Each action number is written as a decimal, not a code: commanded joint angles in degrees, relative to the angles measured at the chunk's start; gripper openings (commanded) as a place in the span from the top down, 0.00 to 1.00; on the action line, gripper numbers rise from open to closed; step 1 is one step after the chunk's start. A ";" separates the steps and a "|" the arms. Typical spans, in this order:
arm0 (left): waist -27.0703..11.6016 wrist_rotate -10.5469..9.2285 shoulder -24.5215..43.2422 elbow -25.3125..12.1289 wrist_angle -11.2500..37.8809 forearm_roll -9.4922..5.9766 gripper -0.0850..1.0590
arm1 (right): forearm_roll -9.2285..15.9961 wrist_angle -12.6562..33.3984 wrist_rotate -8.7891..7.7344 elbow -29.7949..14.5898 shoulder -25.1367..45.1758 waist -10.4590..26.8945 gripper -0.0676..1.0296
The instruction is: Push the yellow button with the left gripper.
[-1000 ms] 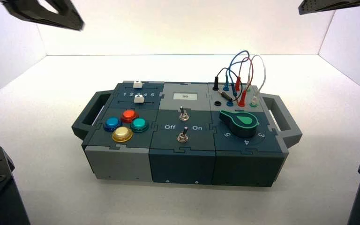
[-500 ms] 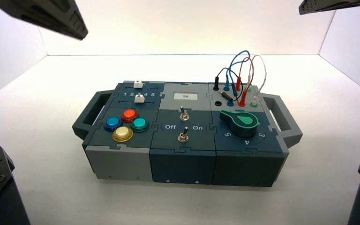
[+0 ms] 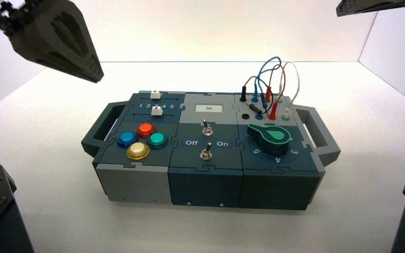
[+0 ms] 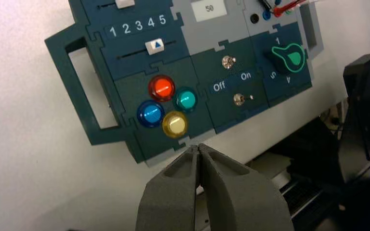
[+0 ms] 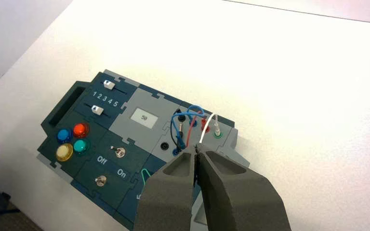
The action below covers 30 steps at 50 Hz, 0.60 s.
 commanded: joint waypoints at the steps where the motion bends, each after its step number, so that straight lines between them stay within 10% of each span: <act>1: -0.88 0.00 0.53 -0.44 -2.29 -0.35 0.95 | 0.00 -0.53 0.09 -1.14 0.35 0.00 0.96; 30: -9.76 0.00 16.35 -0.79 -7.65 -0.35 0.95 | -0.09 -0.53 0.09 -1.14 0.09 -0.09 0.96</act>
